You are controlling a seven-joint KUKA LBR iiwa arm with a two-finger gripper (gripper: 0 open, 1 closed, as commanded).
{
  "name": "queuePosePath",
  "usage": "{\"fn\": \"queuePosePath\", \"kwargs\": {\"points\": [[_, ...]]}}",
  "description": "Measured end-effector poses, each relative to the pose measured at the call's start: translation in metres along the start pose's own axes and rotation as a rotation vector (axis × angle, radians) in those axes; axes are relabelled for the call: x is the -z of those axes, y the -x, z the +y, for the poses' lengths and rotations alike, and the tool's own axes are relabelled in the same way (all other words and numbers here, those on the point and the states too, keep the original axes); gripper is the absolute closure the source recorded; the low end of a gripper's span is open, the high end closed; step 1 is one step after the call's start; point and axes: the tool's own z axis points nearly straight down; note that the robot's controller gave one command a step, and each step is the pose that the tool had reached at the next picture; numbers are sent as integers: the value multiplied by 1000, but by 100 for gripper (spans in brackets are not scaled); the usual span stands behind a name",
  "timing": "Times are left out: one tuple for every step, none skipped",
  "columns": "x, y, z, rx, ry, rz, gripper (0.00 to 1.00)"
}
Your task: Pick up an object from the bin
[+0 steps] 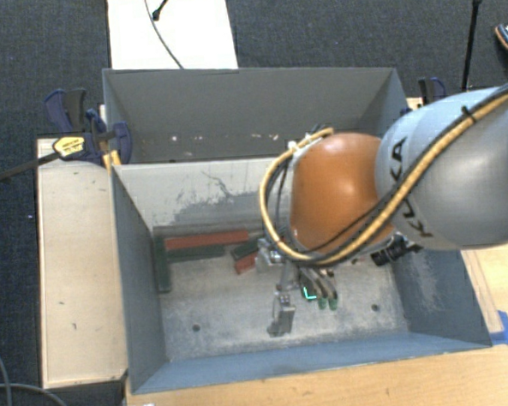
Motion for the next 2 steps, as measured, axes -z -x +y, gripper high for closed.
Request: {"fn": "queuePosePath", "kwargs": {"points": [[-100,51,-6,90,-1,-3,0],[-101,105,-12,395,-1,-13,0]]}}
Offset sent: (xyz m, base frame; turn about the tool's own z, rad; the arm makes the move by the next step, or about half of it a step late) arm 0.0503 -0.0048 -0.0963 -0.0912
